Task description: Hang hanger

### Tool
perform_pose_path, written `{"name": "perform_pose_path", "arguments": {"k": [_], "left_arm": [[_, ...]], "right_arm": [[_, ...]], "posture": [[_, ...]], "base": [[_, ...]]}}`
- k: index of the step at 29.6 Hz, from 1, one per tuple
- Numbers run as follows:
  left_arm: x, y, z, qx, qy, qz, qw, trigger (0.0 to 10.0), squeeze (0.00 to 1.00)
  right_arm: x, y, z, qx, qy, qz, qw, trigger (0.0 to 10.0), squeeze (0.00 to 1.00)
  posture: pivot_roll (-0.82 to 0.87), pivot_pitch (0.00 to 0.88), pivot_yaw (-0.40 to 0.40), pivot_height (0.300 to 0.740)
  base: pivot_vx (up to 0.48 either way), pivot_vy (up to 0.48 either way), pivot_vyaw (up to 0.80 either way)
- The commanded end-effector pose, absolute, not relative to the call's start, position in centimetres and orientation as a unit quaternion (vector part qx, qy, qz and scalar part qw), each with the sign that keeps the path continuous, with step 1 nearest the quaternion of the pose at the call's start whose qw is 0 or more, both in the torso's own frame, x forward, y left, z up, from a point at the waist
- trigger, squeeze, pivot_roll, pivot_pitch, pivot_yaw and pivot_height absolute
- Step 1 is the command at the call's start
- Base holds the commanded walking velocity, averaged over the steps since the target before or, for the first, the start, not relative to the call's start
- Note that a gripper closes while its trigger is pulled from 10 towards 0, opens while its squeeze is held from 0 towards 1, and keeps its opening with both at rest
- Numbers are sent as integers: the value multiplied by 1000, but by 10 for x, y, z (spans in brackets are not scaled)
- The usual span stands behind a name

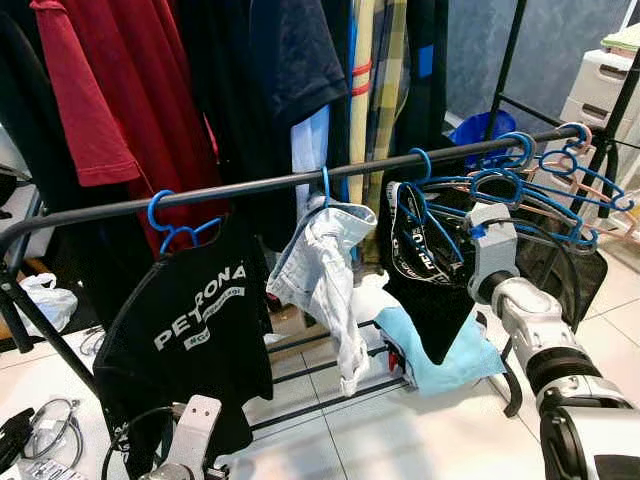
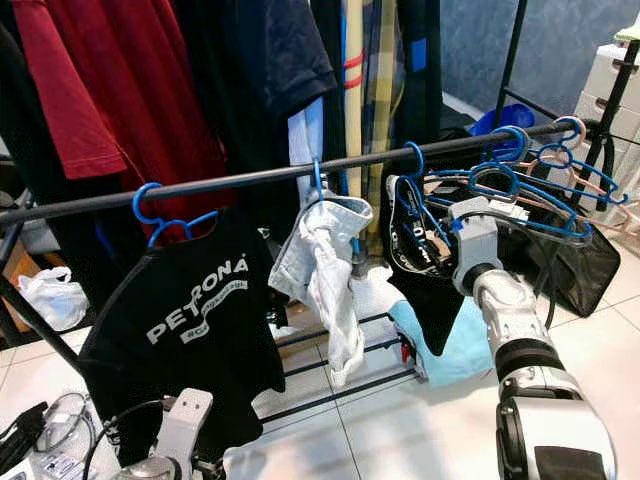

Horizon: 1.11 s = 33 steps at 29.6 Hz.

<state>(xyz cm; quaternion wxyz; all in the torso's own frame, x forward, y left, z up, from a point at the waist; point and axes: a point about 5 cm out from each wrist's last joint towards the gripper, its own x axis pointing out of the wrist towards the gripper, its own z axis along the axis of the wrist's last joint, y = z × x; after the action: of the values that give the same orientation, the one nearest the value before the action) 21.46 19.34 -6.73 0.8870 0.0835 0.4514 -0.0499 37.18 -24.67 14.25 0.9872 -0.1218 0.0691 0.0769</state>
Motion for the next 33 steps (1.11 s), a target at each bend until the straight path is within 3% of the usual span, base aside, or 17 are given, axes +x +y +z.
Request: {"name": "perform_pose_path", "arguments": {"k": [1,14,15,16,27,28,29,30,33], "left_arm": [[212,204,-67,99,453,-48,885,10000,0],[210,208,-67,105,456,-52,882,10000,0],[210,208,-67,105,456,-53,882,10000,0],[210,208,-67,105,456,-53,882,10000,0],[209,208,-67,106,456,-55,882,10000,0],[208,209,-68,107,457,-56,881,10000,0],[208,209,-68,107,457,-56,881,10000,0],[207,209,-68,107,457,-58,881,10000,0],[206,210,-69,107,457,-59,881,10000,0]], "right_arm": [[373,-244,140,-126,82,80,985,0,0],[370,-252,137,-128,87,56,986,0,0],[370,-252,137,-125,85,51,987,8863,0],[369,-253,137,-123,84,48,988,10000,1000],[368,-254,134,-116,84,28,989,10000,1000],[368,-253,133,-115,91,30,989,10000,78],[368,-253,133,-115,91,30,989,10000,78],[369,-253,132,-114,97,32,988,10000,0],[370,-252,133,-114,102,32,988,10000,0]], "posture": [[-6,0,74,740],[-5,0,85,740],[-5,0,86,740],[-4,0,86,740],[-1,0,86,740],[1,0,81,740],[1,0,81,740],[3,0,84,740],[8,0,85,740]], "base": [[0,0,0],[0,0,0],[0,0,0],[0,0,0],[0,0,0],[0,0,0],[0,0,0],[0,0,0],[0,0,0]]}}
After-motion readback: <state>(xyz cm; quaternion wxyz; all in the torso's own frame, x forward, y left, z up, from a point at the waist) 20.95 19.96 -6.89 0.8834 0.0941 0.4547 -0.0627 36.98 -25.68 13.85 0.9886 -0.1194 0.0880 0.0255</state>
